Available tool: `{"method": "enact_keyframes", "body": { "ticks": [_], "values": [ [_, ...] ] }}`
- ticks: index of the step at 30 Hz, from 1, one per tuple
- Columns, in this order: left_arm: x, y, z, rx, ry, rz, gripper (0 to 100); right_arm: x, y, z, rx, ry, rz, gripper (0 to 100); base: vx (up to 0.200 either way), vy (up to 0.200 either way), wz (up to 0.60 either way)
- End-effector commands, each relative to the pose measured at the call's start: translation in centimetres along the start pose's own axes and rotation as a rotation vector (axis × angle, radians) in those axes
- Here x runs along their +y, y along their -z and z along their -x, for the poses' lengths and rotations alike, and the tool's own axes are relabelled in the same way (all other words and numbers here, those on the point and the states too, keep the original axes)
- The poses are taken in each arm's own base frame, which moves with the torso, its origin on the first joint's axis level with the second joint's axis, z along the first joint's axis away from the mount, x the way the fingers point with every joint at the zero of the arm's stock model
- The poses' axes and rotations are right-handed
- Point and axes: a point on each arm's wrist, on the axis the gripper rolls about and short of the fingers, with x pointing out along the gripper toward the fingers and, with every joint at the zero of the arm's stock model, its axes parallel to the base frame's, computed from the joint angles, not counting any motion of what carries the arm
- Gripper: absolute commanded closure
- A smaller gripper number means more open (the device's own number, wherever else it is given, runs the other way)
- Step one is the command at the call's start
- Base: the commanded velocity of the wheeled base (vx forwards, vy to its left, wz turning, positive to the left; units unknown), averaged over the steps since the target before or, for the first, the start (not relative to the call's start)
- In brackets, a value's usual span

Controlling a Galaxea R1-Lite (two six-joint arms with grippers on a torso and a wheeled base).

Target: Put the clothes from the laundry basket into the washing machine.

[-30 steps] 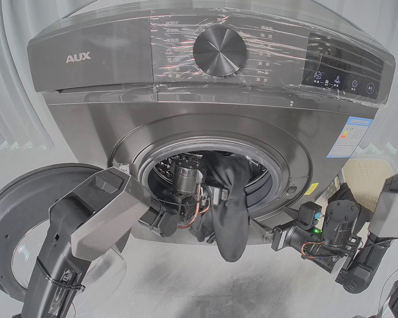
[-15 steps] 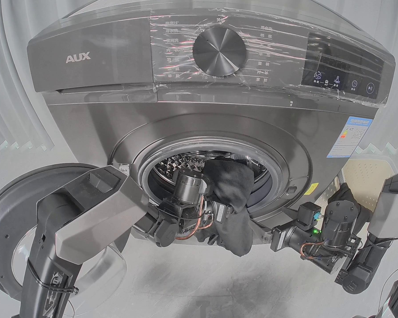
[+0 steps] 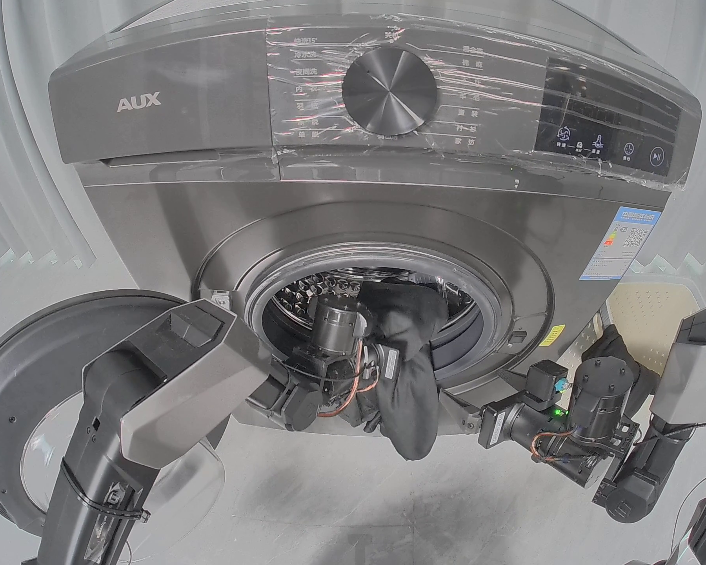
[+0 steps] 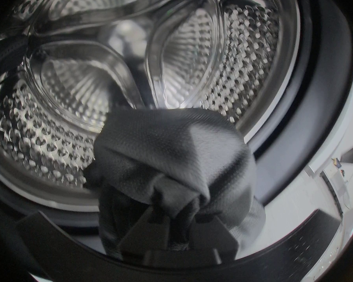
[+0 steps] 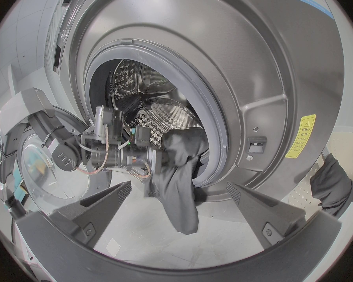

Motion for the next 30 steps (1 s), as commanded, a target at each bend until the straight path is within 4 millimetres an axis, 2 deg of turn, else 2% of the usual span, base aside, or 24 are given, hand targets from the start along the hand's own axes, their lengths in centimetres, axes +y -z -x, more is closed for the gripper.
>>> {"method": "enact_keyframes", "body": {
  "ticks": [1,2,3,8,14,15,19,23,26,30],
  "values": [
    [1.1,-2.5,-2.4,-0.153,-0.096,0.02,100,0.0,0.0,-0.1,0.001,0.0,0.0,0,0.0,0.0,0.0],
    [1.1,-2.5,-2.4,-0.153,-0.096,0.02,100,0.0,0.0,-0.1,0.001,0.0,0.0,0,0.0,0.0,0.0],
    [1.9,-3.9,-3.1,-0.219,-0.134,0.032,100,0.0,0.0,0.0,-0.002,-0.001,0.0,0,0.0,0.0,0.0],
    [4.1,-5.8,-3.8,-0.306,-0.205,0.05,100,0.0,-0.1,-0.1,-0.005,0.0,-0.001,0,0.0,0.0,0.0],
    [4.5,-5.6,-3.5,-0.29,-0.214,0.053,100,0.0,0.0,-0.1,-0.002,-0.001,0.0,0,0.0,0.0,0.0],
    [4.4,-5.6,-3.5,-0.292,-0.212,0.053,0,0.0,0.0,-0.1,0.0,0.0,0.0,0,0.0,0.0,0.0],
    [3.7,-5.8,-3.3,-0.308,-0.194,0.074,0,0.0,0.0,-0.1,-0.004,0.001,-0.001,0,0.0,0.0,0.0],
    [1.7,-5.5,-0.8,-0.223,-0.135,0.064,0,-0.1,-0.1,-0.1,-0.006,0.003,-0.001,0,0.0,0.0,0.0],
    [0.4,-4.5,1.1,-0.122,-0.058,0.047,0,0.0,-0.1,0.0,-0.005,-0.003,0.0,0,0.0,0.0,0.0],
    [-0.1,-3.5,2.6,-0.034,-0.014,0.032,0,0.1,-0.1,0.0,-0.006,-0.005,0.0,0,0.0,0.0,0.0]
  ]
}}
